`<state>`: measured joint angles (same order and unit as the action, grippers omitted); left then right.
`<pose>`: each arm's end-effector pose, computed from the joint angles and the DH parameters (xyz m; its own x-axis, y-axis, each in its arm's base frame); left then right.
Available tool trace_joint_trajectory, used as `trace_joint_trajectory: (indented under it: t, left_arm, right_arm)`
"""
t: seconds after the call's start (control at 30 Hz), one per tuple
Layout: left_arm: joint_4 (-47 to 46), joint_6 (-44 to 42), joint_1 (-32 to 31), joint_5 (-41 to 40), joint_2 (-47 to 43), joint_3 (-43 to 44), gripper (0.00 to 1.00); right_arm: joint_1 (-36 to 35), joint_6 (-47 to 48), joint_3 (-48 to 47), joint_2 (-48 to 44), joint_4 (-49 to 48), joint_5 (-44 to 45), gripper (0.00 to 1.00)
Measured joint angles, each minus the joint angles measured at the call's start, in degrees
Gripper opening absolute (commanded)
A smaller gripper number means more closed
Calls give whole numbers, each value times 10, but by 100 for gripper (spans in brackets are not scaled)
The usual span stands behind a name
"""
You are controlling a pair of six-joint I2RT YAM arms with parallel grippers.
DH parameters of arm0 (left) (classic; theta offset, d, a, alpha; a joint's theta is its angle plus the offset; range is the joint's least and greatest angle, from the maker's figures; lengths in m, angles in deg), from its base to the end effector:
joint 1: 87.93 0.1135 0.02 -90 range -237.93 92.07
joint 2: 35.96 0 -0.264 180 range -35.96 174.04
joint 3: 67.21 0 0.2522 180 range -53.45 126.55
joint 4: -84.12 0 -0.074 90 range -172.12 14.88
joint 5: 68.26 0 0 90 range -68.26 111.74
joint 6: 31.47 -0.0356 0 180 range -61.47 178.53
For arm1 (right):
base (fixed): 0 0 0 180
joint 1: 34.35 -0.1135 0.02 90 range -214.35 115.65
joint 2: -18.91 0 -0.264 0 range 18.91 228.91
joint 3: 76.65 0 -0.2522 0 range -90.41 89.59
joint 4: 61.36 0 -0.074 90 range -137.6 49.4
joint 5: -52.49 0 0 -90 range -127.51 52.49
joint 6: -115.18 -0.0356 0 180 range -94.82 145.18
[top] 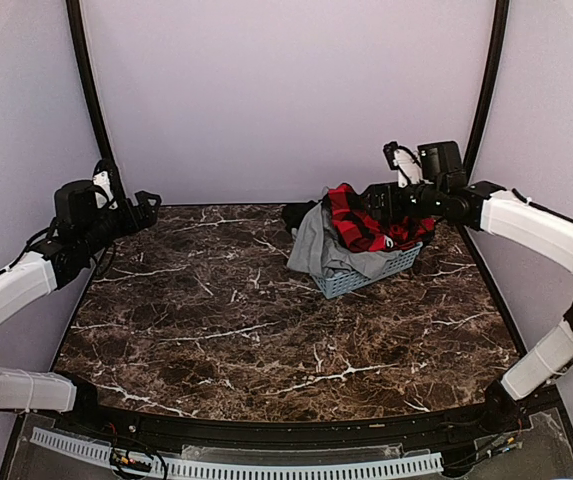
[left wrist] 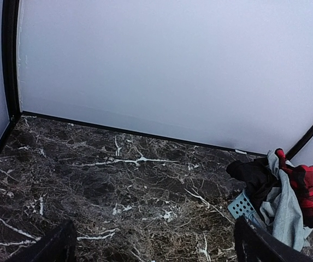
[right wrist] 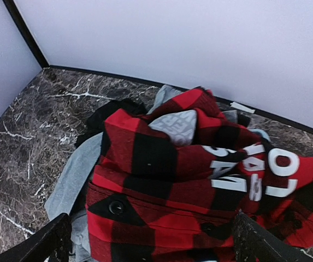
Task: Fold and stack the long sleeve shirts
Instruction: Pick up the crumpled shirt from the bin.
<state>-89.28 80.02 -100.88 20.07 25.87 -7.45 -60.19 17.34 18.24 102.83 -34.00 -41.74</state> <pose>0.2495 -0.0563 0.3206 -0.2085 -0.3278 -0.9215 0.1285 0.9248 -0.3581 0.3071 0.1516 0.3330 -0.4606 -0.0719 -0.8847 -0.4355 0.8868 0.1547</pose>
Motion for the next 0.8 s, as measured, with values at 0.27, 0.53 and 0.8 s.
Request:
trace_joint_trajectory:
  t: [0.27, 0.53, 0.8]
  left_arm:
    - [0, 19, -4, 23, 0, 0, 99]
    - [0, 30, -6, 39, 0, 0, 99]
    - [2, 32, -8, 38, -12, 0, 99]
  right_arm:
    - [-73, 2, -87, 132, 49, 25, 79]
    - [-88, 21, -133, 197, 92, 130, 0]
    - [-88, 40, -162, 162, 121, 135, 0]
